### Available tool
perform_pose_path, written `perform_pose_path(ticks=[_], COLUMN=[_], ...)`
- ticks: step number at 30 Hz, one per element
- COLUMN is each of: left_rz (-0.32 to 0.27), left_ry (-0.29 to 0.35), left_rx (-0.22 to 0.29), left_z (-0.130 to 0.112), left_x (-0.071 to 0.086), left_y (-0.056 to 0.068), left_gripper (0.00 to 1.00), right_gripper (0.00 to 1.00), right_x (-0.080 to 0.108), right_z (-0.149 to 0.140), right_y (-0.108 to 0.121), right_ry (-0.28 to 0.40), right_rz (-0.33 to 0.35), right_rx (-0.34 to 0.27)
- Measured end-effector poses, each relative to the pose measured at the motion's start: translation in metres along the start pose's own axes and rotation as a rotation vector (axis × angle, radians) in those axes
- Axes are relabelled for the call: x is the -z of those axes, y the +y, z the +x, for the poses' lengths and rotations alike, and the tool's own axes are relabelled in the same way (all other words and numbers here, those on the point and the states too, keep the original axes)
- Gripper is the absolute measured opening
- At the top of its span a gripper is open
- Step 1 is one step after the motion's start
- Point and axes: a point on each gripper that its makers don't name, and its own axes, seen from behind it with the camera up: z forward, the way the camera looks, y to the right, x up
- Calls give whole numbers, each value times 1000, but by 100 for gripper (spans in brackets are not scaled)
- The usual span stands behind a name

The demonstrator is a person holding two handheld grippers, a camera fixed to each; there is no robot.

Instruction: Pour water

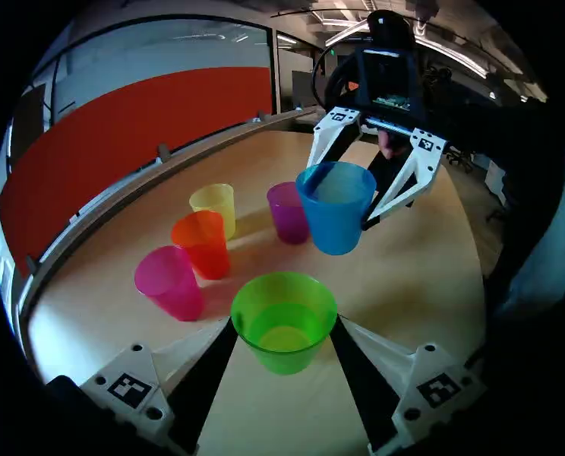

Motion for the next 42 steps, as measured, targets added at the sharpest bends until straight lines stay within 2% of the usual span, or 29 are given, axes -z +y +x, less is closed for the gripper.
perform_pose_path(ticks=[11, 19, 29, 42], left_rz=[-27, -27, -34, -38], left_ry=[-29, -36, -37, -37], left_rx=[-21, -21, -10, -9], left_z=[-5, -7, -11, -16], left_x=[-5, -10, -15, -16], left_y=[5, 2, 3, 6], left_gripper=[85, 85, 85, 85], right_gripper=[90, 90, 90, 91], right_x=[-9, -16, -24, -30], right_z=[-17, -26, -35, -43], right_y=[-2, -3, -6, -8], right_ry=[-61, -91, -117, -134], right_rz=[21, 28, 34, 37], right_rx=[27, 44, 57, 66])
